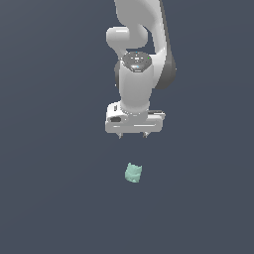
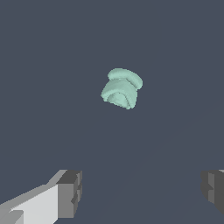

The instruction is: Pick up the object and move it to a goal position.

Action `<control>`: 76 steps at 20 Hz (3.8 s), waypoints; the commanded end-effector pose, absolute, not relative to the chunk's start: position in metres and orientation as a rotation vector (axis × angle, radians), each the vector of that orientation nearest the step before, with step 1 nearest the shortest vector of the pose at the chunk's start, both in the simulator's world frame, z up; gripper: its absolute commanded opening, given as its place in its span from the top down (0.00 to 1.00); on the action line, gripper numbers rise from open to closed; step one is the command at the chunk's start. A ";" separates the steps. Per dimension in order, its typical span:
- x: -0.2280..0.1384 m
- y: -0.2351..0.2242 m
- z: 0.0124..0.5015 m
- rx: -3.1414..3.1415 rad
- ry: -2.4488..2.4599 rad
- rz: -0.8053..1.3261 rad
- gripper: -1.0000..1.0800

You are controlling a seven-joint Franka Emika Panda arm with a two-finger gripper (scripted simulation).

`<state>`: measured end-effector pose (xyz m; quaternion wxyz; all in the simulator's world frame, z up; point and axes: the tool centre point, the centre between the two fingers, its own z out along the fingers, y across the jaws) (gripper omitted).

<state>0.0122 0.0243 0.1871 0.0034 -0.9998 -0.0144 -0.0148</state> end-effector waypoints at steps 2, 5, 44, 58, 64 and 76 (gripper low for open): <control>0.013 0.035 0.190 -3.129 -0.066 -0.057 0.04; 0.013 0.034 0.189 -3.130 -0.063 -0.056 0.04; 0.107 0.029 0.090 -3.102 0.494 0.001 0.04; 0.107 0.028 0.039 -3.102 0.499 0.000 0.04; 0.108 0.028 0.040 -3.102 0.499 0.000 1.00; 0.107 0.029 0.041 -3.102 0.499 0.000 1.00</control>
